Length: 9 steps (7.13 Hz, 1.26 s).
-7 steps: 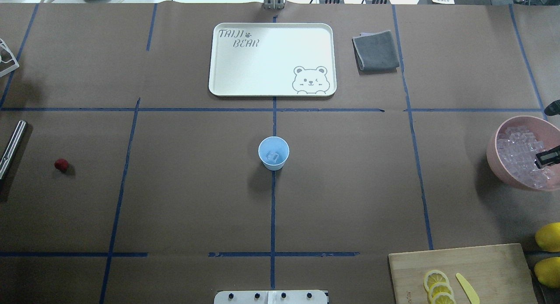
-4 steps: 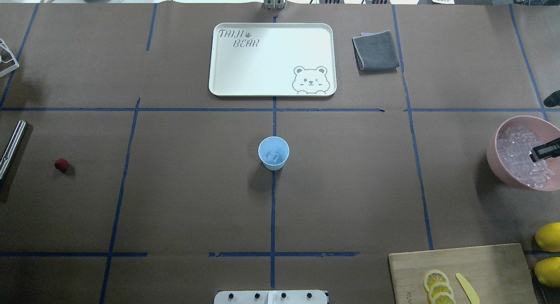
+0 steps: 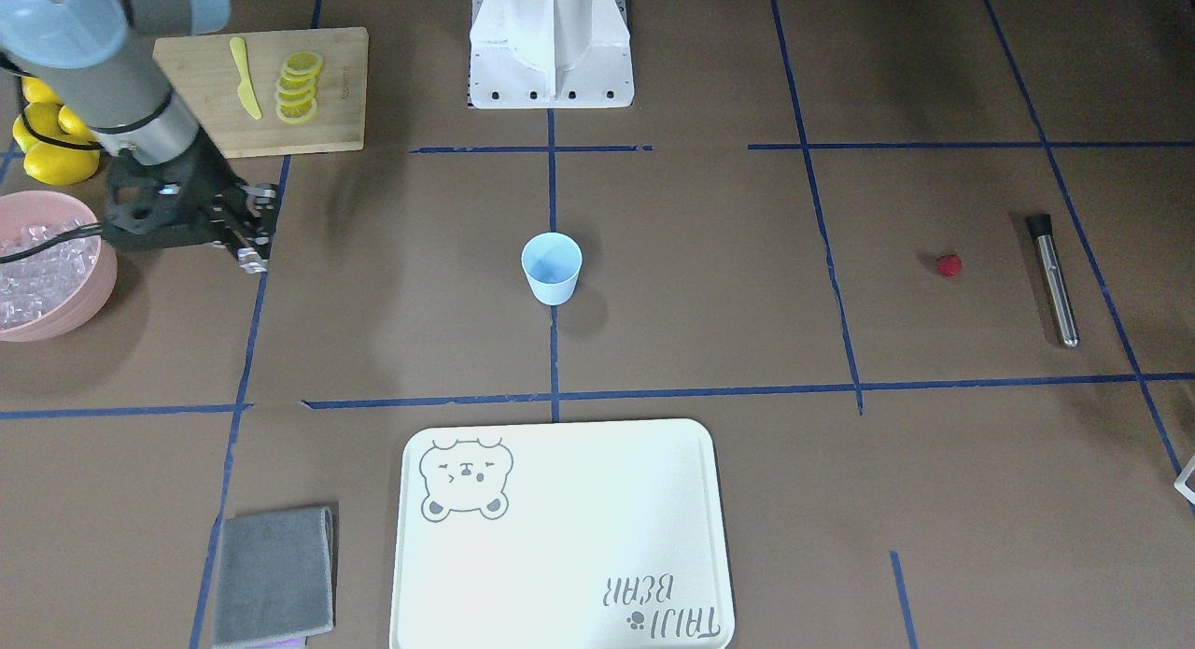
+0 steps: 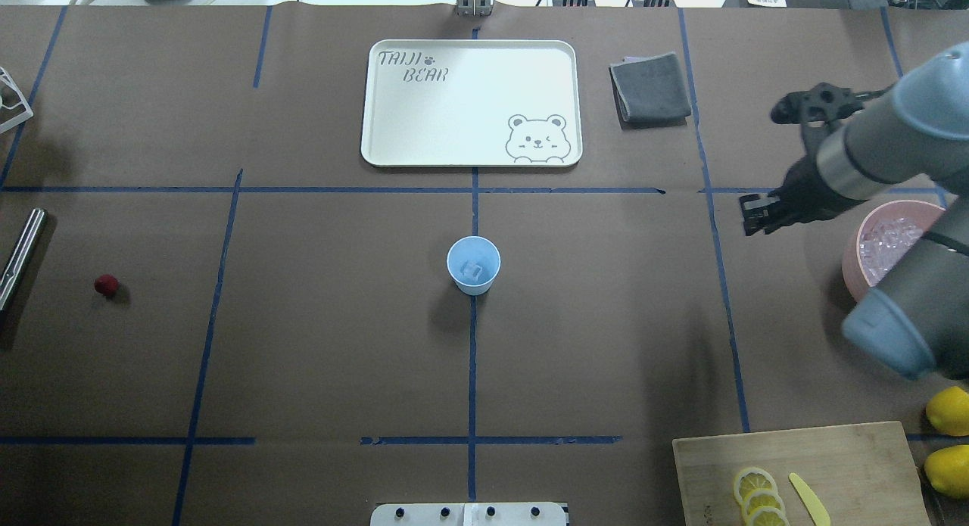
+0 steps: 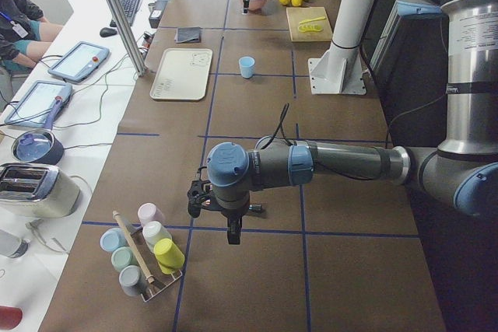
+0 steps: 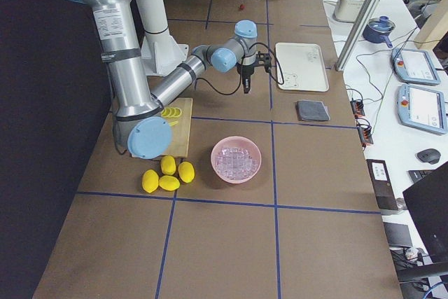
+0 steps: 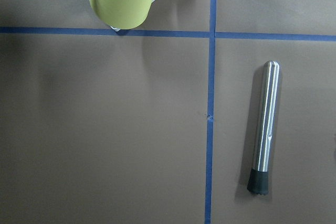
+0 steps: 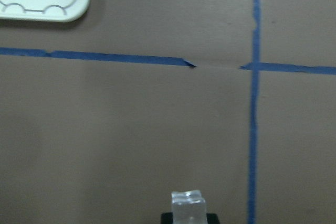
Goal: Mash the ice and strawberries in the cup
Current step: 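Carry the ice with the right gripper over the cup and release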
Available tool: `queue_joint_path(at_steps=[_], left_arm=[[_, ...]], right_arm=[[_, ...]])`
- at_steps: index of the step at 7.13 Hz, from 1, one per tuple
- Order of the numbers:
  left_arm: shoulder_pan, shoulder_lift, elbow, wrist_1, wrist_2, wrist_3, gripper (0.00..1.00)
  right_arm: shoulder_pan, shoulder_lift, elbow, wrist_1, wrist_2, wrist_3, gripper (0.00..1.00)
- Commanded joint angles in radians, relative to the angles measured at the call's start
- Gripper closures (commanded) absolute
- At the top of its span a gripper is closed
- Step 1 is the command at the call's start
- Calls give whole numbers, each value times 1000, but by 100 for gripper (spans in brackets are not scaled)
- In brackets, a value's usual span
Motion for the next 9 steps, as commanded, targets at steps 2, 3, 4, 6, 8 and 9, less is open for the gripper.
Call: queue_joint_path(at_steps=[2, 3, 4, 6, 8, 9], left_arm=[[1, -1, 0, 0, 0, 2, 0], [1, -1, 0, 2, 0, 0, 0], [1, -1, 0, 2, 0, 0, 0], [2, -1, 5, 2, 0, 0, 0], [2, 1, 3, 3, 0, 0, 0], [2, 1, 2, 2, 0, 0, 0]], right_arm=[[-172, 382, -199, -105, -142, 312, 89], [-201, 468, -271, -103, -170, 360, 88], [-221, 501, -293, -102, -173, 394, 87], [-263, 505, -296, -100, -219, 417, 86], [-266, 509, -307, -97, -222, 415, 62], [-275, 512, -318, -97, -239, 402, 1]])
